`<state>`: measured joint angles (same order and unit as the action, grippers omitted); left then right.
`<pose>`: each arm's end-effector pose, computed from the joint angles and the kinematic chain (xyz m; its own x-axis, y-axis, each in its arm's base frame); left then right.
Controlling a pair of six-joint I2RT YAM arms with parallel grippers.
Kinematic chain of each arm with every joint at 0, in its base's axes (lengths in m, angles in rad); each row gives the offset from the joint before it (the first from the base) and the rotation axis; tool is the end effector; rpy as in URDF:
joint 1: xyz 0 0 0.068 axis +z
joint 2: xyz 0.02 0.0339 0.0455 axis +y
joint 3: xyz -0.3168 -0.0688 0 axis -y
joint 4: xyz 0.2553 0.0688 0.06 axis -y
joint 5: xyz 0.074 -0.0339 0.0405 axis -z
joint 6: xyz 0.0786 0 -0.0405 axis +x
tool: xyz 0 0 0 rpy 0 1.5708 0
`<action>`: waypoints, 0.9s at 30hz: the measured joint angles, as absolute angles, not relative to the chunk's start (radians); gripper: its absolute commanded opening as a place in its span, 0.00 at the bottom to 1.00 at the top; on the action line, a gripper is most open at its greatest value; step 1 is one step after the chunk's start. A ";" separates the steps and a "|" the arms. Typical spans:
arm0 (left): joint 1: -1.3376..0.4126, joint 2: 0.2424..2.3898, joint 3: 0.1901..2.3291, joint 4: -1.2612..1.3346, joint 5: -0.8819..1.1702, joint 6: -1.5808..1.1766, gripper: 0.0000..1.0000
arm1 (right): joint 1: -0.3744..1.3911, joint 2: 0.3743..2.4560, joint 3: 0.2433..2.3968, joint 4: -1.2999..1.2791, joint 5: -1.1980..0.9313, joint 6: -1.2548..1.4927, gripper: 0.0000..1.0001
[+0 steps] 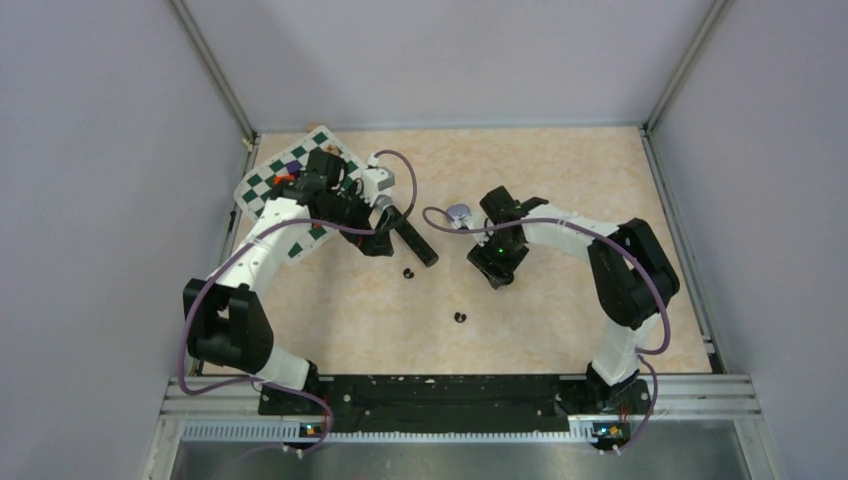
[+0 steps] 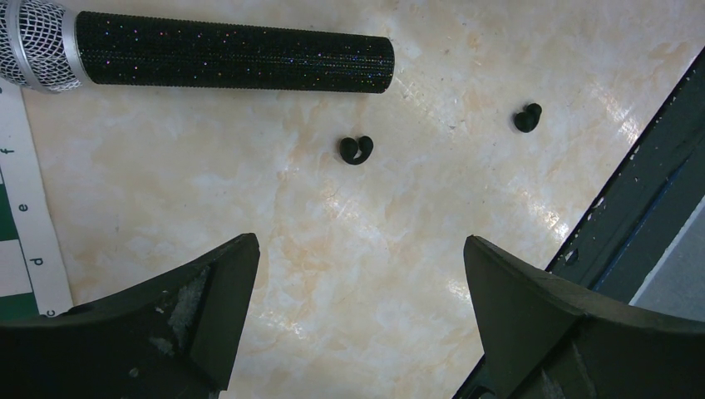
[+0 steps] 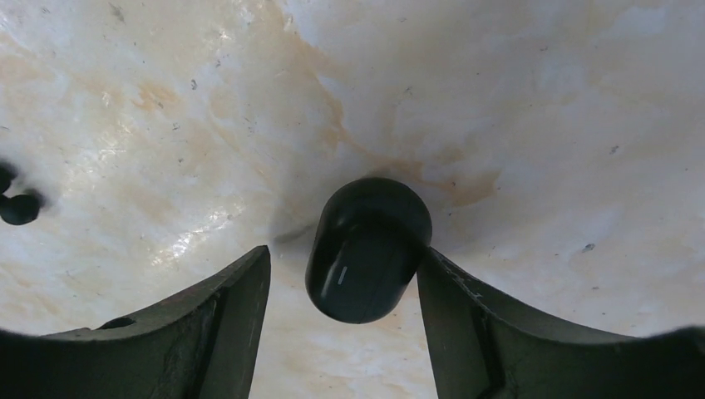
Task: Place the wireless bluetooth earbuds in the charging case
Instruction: Pick up the charging case at the center of the board.
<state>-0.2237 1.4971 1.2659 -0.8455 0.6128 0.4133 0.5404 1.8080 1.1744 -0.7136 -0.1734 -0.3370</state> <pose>0.3064 -0.1161 0.3076 -0.6065 0.4749 -0.6377 0.7546 0.5966 -0.2733 0.3097 0.2016 0.1710 -0.6107 -0.7462 -0.2649 -0.7857 0.6127 0.0855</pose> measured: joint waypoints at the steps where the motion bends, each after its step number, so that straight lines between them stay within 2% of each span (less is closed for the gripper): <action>1: -0.224 1.497 1.266 -0.846 0.613 0.413 0.99 | 0.557 1.808 1.173 -0.714 -0.147 -0.350 0.59; 3: -0.224 1.497 1.266 -0.846 0.613 0.413 0.99 | 0.571 1.808 1.171 -0.715 -0.112 -0.371 0.47; 11: -0.224 1.497 1.266 -0.846 0.613 0.413 0.99 | 0.576 1.810 1.165 -0.707 -0.067 -0.393 0.47; 12: -0.224 1.497 1.266 -0.845 0.613 0.413 0.99 | 0.576 1.810 1.165 -0.707 -0.066 -0.393 0.47; 16: -0.224 1.497 1.266 -0.845 0.613 0.413 0.99 | 0.576 1.810 1.165 -0.709 -0.056 -0.397 0.62; 20: -0.224 1.497 1.266 -0.845 0.613 0.413 0.99 | 0.576 1.809 1.164 -0.713 -0.043 -0.409 0.64; 25: -0.224 1.497 1.266 -0.841 0.613 0.413 0.99 | 0.576 1.807 1.159 -0.712 -0.045 -0.414 0.55; 27: -0.224 1.497 1.266 -0.839 0.613 0.413 0.99 | 0.576 1.807 1.159 -0.715 -0.045 -0.418 0.48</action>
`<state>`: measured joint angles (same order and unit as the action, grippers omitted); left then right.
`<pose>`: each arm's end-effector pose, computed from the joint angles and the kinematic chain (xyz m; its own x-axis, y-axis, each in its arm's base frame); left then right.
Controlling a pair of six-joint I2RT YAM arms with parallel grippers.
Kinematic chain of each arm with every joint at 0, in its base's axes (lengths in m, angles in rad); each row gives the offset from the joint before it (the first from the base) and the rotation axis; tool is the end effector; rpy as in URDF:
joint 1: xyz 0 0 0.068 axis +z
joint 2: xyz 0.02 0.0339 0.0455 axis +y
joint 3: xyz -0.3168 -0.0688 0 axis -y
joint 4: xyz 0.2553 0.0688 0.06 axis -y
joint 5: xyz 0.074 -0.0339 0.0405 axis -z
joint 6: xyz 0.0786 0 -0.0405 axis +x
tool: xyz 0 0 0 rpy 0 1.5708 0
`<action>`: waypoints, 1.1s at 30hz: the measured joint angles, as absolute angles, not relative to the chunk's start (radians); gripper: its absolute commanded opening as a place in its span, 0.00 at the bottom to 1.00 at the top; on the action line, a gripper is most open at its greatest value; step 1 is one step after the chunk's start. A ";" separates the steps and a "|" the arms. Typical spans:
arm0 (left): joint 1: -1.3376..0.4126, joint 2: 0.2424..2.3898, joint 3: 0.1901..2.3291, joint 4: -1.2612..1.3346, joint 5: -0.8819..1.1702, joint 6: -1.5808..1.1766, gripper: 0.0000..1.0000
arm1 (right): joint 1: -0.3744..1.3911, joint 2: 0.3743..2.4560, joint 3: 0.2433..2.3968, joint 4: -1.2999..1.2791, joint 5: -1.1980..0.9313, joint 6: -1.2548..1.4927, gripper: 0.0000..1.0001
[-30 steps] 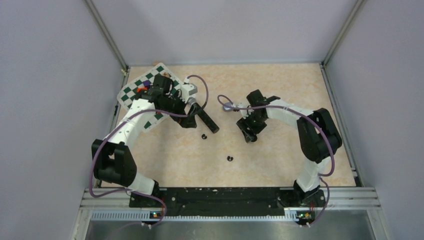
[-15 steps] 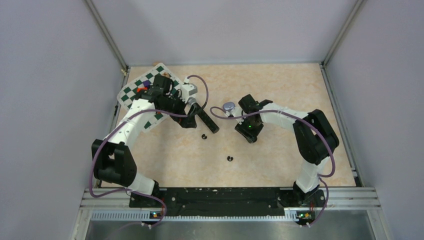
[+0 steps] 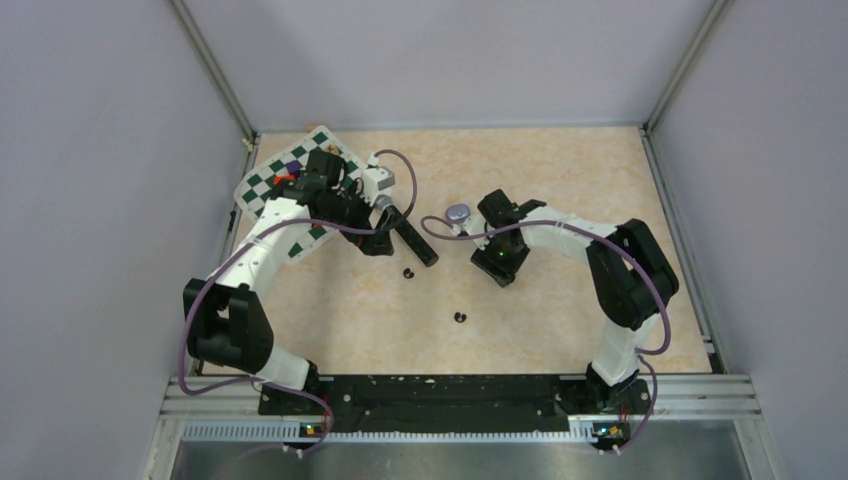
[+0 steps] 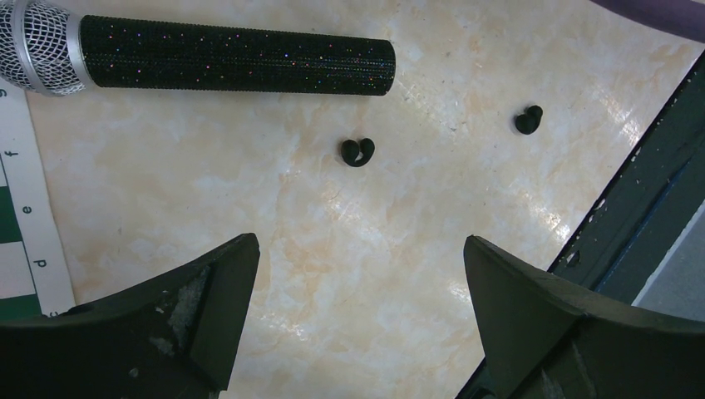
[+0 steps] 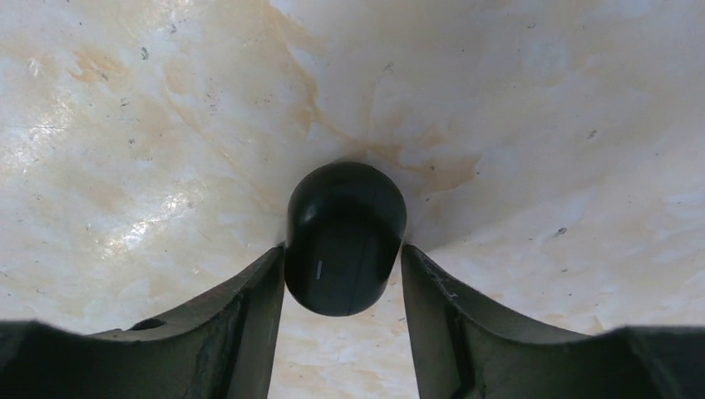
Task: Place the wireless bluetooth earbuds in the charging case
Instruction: Pick up the charging case at the center of the board, then open the charging case.
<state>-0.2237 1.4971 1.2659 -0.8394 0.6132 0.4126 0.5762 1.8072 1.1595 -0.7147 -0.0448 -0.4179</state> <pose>0.3071 -0.1163 0.3080 -0.6032 0.4735 -0.6418 0.7558 0.5964 -0.2703 0.3046 0.2021 0.1661 -0.5257 -0.8251 -0.2069 -0.8375 0.5447 -0.0439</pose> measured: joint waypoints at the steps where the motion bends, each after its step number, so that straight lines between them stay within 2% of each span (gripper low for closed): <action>1: -0.224 1.497 1.266 -0.839 0.613 0.413 0.99 | 0.576 1.807 1.159 -0.716 -0.044 -0.420 0.43; 3: -0.224 1.497 1.266 -0.839 0.613 0.412 0.99 | 0.576 1.807 1.159 -0.719 -0.042 -0.426 0.33; 7: -0.224 1.497 1.266 -0.835 0.614 0.403 0.99 | 0.576 1.802 1.159 -0.720 -0.041 -0.434 0.26; 13: -0.227 1.536 1.348 -0.830 0.647 0.368 0.99 | 0.576 1.665 1.093 -0.653 -0.020 -0.497 0.25; 21: -0.329 1.734 1.803 -0.767 0.697 0.203 0.99 | 0.580 1.270 1.085 -0.390 -0.062 -0.566 0.23; 26: -0.424 1.801 1.860 -0.687 0.775 0.049 0.99 | 0.611 1.142 0.957 -0.223 -0.077 -0.593 0.23; 33: -0.583 1.902 1.871 -0.685 0.797 -0.013 0.98 | 0.621 1.124 0.849 -0.223 -0.123 -0.603 0.21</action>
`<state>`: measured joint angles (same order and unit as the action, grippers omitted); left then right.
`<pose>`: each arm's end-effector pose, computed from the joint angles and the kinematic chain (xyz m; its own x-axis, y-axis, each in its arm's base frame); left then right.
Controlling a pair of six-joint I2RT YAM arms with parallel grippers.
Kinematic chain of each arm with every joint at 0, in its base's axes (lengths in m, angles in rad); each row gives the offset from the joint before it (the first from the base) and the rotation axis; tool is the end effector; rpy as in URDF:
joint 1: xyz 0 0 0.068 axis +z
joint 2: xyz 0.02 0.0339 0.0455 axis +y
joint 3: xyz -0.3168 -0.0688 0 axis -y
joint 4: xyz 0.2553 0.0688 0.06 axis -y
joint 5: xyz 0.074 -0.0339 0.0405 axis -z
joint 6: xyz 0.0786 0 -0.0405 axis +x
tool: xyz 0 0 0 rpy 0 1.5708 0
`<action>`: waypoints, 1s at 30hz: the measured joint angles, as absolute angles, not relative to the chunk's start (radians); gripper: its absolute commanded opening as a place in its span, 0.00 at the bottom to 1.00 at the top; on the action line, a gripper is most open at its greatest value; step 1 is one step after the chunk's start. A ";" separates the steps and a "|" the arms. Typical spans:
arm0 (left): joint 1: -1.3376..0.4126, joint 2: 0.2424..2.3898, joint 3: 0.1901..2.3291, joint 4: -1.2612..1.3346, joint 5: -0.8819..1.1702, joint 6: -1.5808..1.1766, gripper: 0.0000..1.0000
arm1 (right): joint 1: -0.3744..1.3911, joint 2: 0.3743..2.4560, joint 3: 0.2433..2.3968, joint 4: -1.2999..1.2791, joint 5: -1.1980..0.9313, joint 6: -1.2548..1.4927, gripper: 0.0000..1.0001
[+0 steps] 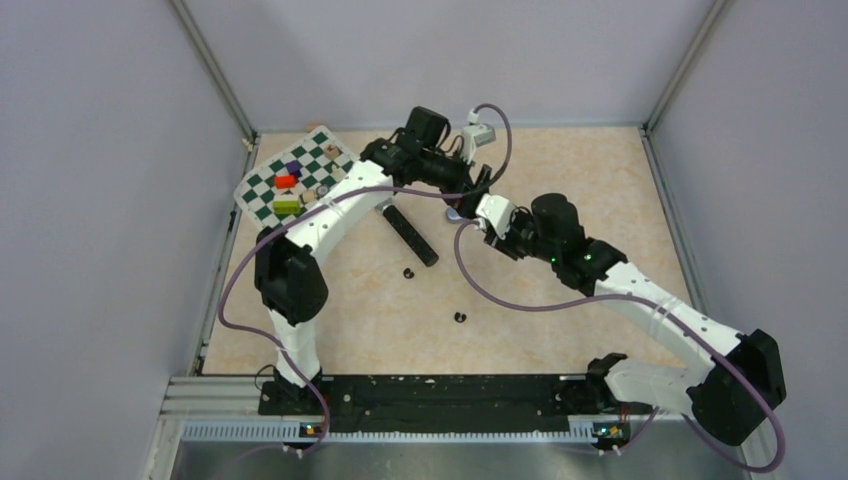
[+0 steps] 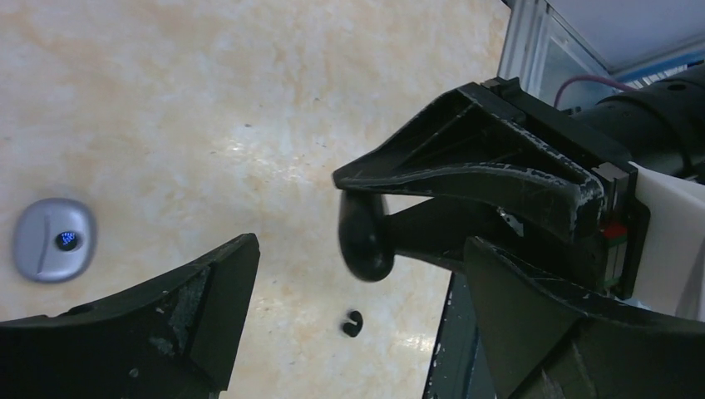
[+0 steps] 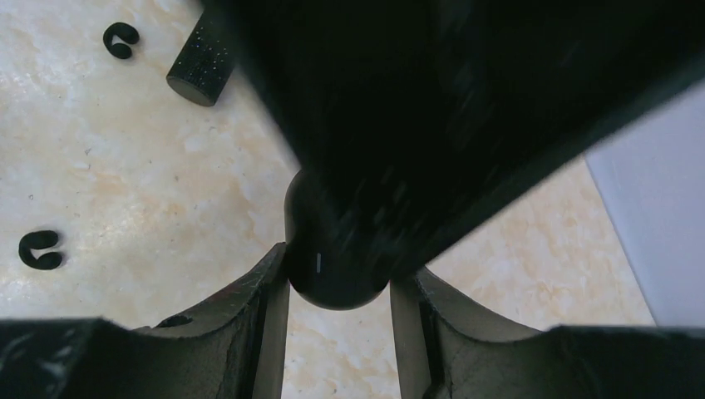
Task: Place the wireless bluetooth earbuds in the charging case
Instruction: Open the charging case.
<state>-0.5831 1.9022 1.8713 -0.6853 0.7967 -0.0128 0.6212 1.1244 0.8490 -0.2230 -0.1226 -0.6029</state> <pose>0.3675 -0.3098 0.3805 -0.5587 0.3578 -0.7482 0.8281 0.2912 -0.4791 0.2211 0.1700 0.3149 0.0569 -0.6514 -0.7566 -0.7682 0.4555 -0.4499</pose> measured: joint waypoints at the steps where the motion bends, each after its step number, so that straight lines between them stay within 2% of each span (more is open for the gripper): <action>1: -0.601 1.908 1.871 -0.689 0.796 -0.012 0.98 | 0.621 1.122 0.849 -0.220 -0.123 -0.603 0.20; 13: -0.641 1.912 1.861 -0.699 0.819 -0.012 0.83 | 0.621 1.068 0.841 -0.158 -0.099 -0.603 0.18; 20: -0.641 1.912 1.849 -0.699 0.830 -0.012 0.65 | 0.622 1.067 0.825 -0.142 -0.078 -0.603 0.18; 28: -0.641 1.913 1.849 -0.700 0.833 -0.011 0.66 | 0.622 1.063 0.825 -0.128 -0.073 -0.601 0.18; 30: -0.641 1.914 1.849 -0.699 0.833 -0.010 0.63 | 0.622 1.056 0.825 -0.129 -0.074 -0.599 0.18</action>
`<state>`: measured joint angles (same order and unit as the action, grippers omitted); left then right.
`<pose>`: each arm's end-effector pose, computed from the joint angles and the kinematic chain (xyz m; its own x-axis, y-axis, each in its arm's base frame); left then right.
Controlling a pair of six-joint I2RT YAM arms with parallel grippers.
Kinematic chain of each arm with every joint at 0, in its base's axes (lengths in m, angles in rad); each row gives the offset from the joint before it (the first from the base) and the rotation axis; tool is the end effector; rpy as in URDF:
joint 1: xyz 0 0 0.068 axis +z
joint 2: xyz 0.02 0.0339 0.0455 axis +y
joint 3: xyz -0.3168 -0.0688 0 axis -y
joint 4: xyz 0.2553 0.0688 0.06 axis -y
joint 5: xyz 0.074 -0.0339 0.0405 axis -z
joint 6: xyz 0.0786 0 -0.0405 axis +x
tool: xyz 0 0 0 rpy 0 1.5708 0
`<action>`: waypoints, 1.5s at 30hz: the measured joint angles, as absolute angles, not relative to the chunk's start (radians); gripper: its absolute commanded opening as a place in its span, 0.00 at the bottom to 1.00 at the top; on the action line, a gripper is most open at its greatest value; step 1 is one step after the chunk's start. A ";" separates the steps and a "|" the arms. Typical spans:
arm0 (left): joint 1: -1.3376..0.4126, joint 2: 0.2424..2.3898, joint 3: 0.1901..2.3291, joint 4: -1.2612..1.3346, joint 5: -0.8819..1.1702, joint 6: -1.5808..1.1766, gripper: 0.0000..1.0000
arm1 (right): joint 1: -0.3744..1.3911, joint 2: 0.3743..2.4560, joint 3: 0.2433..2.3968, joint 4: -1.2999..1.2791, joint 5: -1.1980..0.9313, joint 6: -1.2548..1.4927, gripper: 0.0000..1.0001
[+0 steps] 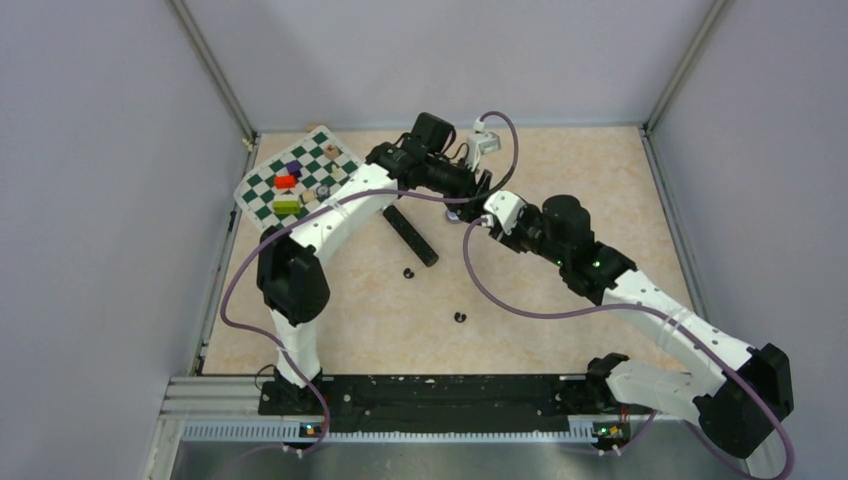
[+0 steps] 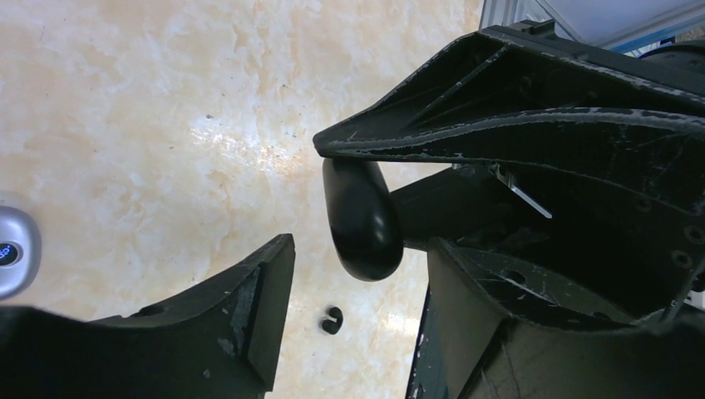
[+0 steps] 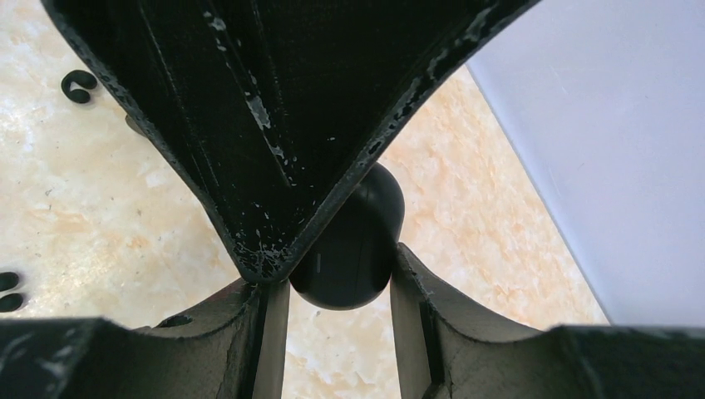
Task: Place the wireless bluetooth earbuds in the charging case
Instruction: Open the charging case.
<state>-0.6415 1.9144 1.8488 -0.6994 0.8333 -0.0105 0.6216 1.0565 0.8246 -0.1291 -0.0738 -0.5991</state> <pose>0.3473 -0.3320 0.3671 -0.5635 0.4121 -0.7160 0.8243 0.2236 -0.5201 0.2153 0.1613 0.3352 0.1220 -0.6044 -0.7873 -0.6878 0.5204 -0.5060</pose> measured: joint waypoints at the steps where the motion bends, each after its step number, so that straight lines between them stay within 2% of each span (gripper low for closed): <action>1: -0.641 1.916 1.849 -0.700 0.834 -0.010 0.61 | 0.622 1.054 0.825 -0.130 -0.075 -0.599 0.19; 7: -0.643 1.937 1.849 -0.704 0.843 -0.009 0.41 | 0.622 1.052 0.825 -0.144 -0.087 -0.591 0.19; 9: -0.645 1.938 1.849 -0.707 0.854 -0.010 0.27 | 0.621 1.052 0.825 -0.150 -0.089 -0.591 0.20; 11: -0.648 1.938 1.850 -0.712 0.858 -0.014 0.19 | 0.621 1.052 0.825 -0.157 -0.090 -0.591 0.20; 16: -0.646 1.940 1.850 -0.716 0.868 -0.023 0.13 | 0.620 1.052 0.825 -0.157 -0.092 -0.591 0.23; 17: -0.645 1.940 1.850 -0.716 0.871 -0.023 0.11 | 0.620 1.053 0.825 -0.157 -0.092 -0.590 0.27; 19: -0.644 1.940 1.850 -0.717 0.874 -0.021 0.09 | 0.620 1.053 0.825 -0.155 -0.092 -0.588 0.44; 22: -0.643 1.940 1.850 -0.718 0.879 -0.010 0.08 | 0.621 1.055 0.825 -0.154 -0.094 -0.581 0.59; 25: -0.646 1.940 1.850 -0.719 0.894 0.012 0.08 | 0.621 1.054 0.825 -0.156 -0.110 -0.570 0.87; 27: -0.646 1.940 1.850 -0.723 0.901 0.030 0.08 | 0.621 1.054 0.828 -0.173 -0.129 -0.562 0.94; 32: -0.642 1.939 1.850 -0.756 0.913 0.094 0.08 | 0.598 1.053 0.891 -0.295 -0.236 -0.558 0.96; 36: -0.630 1.929 1.850 -0.812 0.927 0.182 0.07 | 0.513 1.024 0.947 -0.386 -0.380 -0.555 0.96; 45: -0.587 1.850 1.850 -1.017 0.950 0.451 0.06 | 0.318 0.989 1.019 -0.529 -0.755 -0.554 0.87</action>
<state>-0.5873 1.8496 1.8500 -1.0172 0.9504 0.4515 0.3176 0.9894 1.0191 -0.5285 -0.7547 -0.5541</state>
